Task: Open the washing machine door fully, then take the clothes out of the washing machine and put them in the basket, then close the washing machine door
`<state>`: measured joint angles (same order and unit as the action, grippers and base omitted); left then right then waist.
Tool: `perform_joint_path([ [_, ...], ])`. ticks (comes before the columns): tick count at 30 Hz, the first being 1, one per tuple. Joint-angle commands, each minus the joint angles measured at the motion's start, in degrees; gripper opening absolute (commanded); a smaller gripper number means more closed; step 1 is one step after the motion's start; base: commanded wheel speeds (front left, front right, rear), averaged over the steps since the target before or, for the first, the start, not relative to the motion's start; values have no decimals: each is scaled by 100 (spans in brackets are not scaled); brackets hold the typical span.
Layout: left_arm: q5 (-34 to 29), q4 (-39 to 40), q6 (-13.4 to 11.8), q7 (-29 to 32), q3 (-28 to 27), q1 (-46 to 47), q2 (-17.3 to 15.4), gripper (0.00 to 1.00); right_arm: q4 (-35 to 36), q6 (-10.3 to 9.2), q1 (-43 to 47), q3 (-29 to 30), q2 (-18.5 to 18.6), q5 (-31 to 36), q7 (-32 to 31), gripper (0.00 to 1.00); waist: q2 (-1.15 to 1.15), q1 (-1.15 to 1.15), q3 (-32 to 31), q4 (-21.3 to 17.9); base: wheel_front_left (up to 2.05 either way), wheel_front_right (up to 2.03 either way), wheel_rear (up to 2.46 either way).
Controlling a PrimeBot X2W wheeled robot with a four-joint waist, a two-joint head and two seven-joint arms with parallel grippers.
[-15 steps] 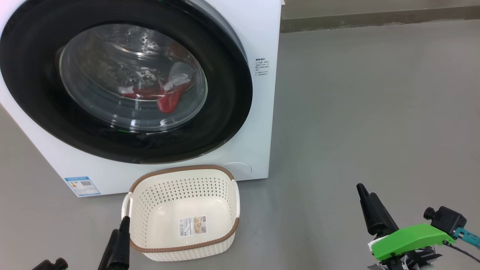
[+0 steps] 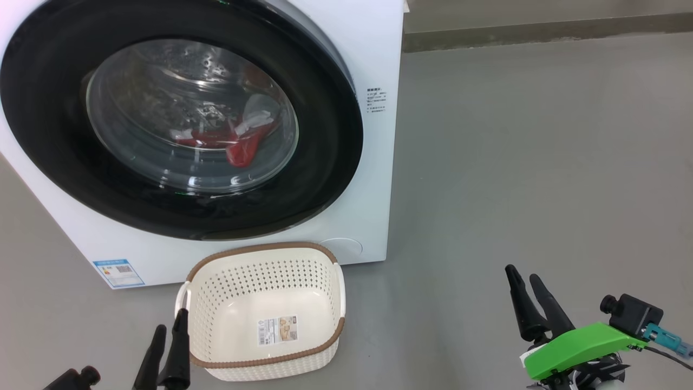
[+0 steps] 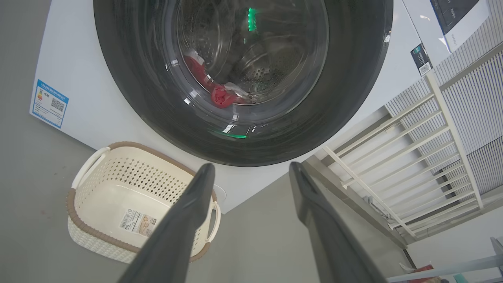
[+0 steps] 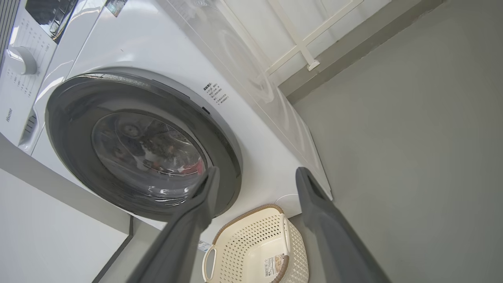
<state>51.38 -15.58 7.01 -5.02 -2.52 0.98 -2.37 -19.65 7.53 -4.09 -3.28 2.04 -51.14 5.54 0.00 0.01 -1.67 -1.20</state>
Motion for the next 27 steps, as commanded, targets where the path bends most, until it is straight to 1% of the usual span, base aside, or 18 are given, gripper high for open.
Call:
perform_joint_path([
  [1,-215,181,27,-78,-124,165,-105,100,157,-2,-338,-118,67,239,86,100,0,0,-10,-5,0,0,0],
  [27,-1695,227,36,-513,-304,118,-93,100,162,-3,-505,-453,75,1894,493,100,0,-1,-156,-95,0,0,0],
])
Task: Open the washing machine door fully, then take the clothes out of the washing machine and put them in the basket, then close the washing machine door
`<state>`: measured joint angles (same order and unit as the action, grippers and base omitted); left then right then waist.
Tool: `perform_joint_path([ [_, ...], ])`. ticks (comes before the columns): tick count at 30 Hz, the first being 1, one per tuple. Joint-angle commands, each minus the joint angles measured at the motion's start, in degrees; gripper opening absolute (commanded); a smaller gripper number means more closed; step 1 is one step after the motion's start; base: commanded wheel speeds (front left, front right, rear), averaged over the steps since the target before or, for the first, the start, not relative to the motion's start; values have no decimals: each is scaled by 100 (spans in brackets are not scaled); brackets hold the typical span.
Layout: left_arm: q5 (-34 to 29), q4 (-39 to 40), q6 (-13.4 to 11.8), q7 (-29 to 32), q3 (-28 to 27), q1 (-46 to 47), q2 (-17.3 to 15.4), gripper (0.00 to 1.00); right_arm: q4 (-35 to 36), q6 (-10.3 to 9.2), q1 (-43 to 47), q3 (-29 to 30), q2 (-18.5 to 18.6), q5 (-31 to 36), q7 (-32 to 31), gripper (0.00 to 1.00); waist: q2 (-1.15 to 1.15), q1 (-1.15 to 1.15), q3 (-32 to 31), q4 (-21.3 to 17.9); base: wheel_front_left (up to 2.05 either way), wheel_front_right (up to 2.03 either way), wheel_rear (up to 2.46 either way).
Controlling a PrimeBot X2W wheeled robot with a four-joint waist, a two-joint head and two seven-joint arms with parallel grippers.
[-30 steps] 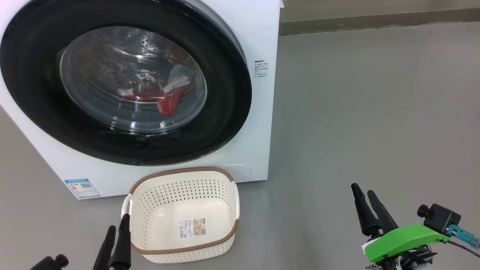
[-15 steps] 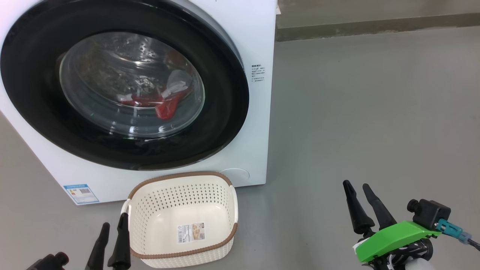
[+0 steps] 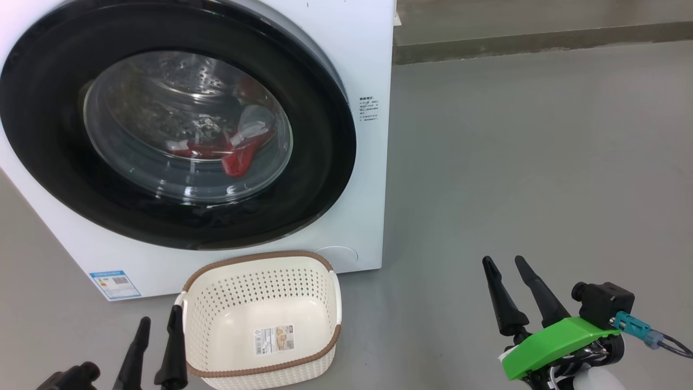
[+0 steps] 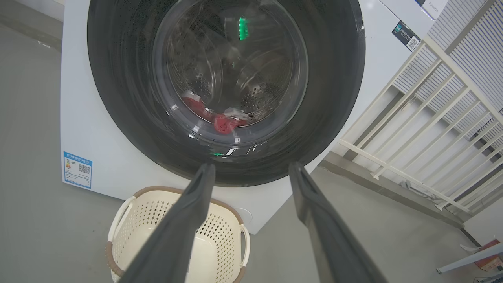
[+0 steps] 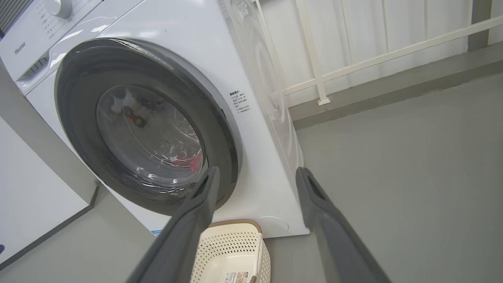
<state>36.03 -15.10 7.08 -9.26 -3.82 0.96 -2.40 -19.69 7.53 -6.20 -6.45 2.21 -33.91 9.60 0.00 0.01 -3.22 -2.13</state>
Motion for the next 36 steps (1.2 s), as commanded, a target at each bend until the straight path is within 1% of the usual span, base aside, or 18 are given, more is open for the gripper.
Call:
perform_joint_path([
  [1,-226,180,30,-106,-189,119,-87,100,173,-3,-304,-150,58,238,103,100,0,0,-2,-4,0,0,0],
  [8,-640,233,32,-207,-244,138,-76,100,204,-4,-373,-215,60,576,197,100,0,-1,-5,-12,0,0,0],
  [29,-1995,339,41,-574,-292,156,-108,100,264,-4,-493,-242,66,2057,540,100,0,-1,-42,16,0,0,0],
  [36,-1983,301,41,-574,-316,167,-103,100,222,-4,-505,-211,66,2052,540,100,0,-1,-46,28,0,0,0],
])
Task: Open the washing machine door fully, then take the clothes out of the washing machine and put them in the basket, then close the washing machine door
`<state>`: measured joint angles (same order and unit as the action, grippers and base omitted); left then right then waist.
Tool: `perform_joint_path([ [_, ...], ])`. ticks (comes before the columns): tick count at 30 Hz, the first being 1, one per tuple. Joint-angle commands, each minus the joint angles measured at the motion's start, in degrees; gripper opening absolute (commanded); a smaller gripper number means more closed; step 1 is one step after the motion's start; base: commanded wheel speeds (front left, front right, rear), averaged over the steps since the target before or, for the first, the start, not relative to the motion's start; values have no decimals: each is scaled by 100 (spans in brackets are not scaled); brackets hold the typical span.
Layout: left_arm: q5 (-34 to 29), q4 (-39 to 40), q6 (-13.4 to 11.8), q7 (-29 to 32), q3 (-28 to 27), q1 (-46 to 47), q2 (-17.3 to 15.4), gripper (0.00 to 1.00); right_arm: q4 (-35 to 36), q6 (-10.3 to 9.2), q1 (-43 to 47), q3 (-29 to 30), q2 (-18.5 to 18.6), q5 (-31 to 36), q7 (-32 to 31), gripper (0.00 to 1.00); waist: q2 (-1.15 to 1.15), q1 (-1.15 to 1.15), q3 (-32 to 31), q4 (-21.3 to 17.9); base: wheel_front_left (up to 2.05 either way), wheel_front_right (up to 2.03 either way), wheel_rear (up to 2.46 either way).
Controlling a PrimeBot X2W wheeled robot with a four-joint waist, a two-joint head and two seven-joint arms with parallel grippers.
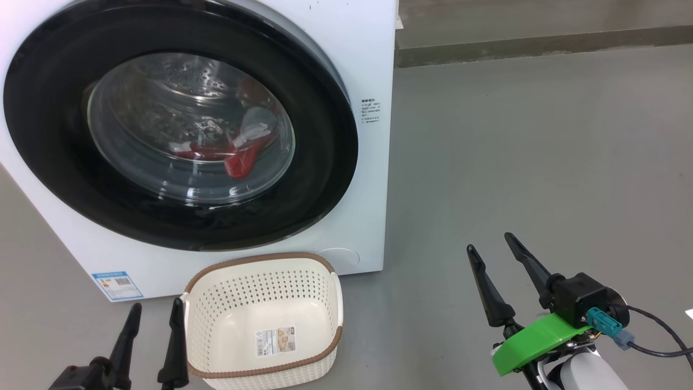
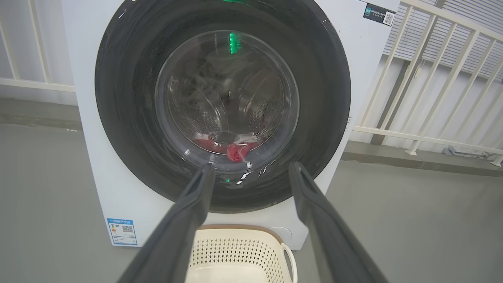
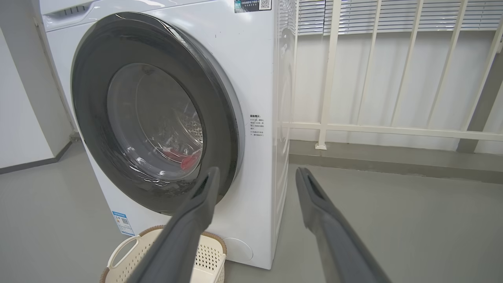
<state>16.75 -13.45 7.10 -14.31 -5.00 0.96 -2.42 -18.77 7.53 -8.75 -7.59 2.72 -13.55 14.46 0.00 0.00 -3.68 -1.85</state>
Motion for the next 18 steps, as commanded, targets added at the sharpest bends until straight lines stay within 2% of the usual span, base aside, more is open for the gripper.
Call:
perform_joint_path([
  [1,-51,130,39,-69,-201,166,-100,100,122,-4,-251,-91,16,11,53,100,0,0,-1,1,0,0,0],
  [18,-68,64,39,-69,-265,182,-109,100,65,-4,-239,-71,16,-29,54,100,0,0,-12,-10,0,0,0],
])
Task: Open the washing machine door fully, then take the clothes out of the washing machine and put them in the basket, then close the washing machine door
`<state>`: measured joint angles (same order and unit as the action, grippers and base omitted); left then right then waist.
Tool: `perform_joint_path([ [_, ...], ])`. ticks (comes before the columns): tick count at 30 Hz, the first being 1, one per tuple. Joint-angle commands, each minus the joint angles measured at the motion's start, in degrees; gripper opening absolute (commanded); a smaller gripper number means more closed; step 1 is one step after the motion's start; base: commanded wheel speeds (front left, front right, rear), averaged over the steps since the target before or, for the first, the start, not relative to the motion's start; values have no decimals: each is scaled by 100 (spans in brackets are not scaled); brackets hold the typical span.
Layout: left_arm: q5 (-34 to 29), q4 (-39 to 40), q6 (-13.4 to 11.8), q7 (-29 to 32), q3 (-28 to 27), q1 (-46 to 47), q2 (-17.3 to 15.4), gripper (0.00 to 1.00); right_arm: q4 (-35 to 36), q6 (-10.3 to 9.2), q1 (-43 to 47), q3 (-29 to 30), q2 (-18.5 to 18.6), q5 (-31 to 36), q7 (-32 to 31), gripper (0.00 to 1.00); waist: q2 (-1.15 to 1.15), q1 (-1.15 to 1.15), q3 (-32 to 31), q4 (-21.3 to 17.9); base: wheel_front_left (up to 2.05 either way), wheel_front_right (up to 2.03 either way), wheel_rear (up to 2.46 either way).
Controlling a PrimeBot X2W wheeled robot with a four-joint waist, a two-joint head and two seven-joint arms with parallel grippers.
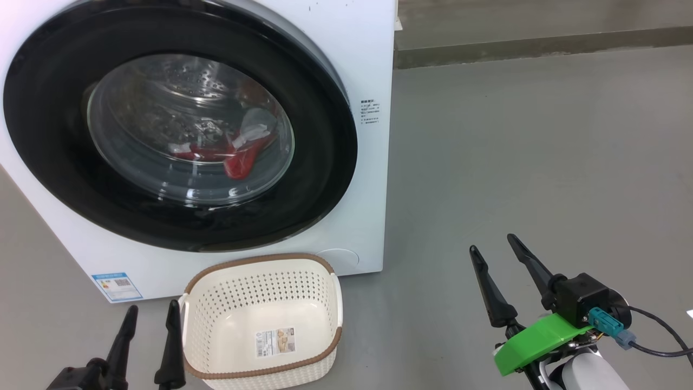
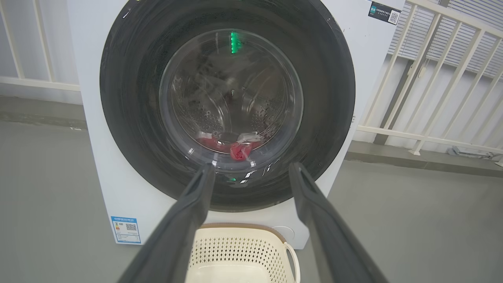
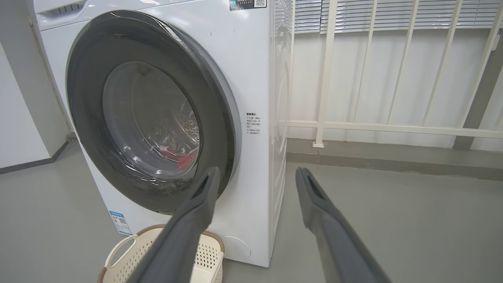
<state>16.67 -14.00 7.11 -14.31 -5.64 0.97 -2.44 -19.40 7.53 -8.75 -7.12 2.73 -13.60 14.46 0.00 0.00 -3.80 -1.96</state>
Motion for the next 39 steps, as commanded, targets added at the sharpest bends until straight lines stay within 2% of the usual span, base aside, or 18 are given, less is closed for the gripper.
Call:
perform_joint_path([
  [1,-65,120,37,-69,-203,181,-106,100,123,-4,-243,-114,15,-24,54,100,0,0,3,0,0,0,0],
  [7,-95,129,37,-69,-204,179,-103,100,119,-4,-256,-81,15,-10,54,100,0,0,49,17,0,0,0],
  [8,-104,130,37,-69,-200,181,-102,100,120,-4,-258,-74,15,-15,54,96,0,0,63,23,0,0,0],
  [9,-116,133,37,-69,-191,186,-102,100,114,-4,-261,-67,15,-25,54,60,0,0,84,33,0,0,0],
  [12,-145,156,37,-69,-155,215,-100,100,71,-4,-298,-44,15,-11,54,0,0,0,160,74,0,0,0],
  [16,-158,245,37,-69,-111,255,-98,100,-4,-4,-385,-20,15,-108,54,0,0,0,276,145,0,0,0],
  [18,-171,298,37,-69,-86,268,-98,100,-54,-4,-467,34,15,-390,54,0,0,0,356,182,0,0,0],
  [20,-194,343,37,-69,-47,288,-100,100,-130,-4,-572,143,15,-1026,54,0,0,0,447,227,0,0,0],
  [23,-217,423,37,-69,30,342,-101,100,-349,-4,-826,204,15,-2400,54,0,0,0,629,305,0,0,0],
  [26,-183,520,37,-69,72,458,-97,100,-543,-4,-1216,122,15,-3315,54,0,0,0,885,390,0,0,0],
  [33,-176,678,37,-69,264,804,-90,100,-878,-4,-2253,-128,22,-4827,35,0,0,0,1489,630,0,0,0],
  [39,-177,817,37,-69,464,1018,-86,100,-943,-4,-3077,-268,254,-5935,-485,0,0,0,1937,808,0,0,0],
])
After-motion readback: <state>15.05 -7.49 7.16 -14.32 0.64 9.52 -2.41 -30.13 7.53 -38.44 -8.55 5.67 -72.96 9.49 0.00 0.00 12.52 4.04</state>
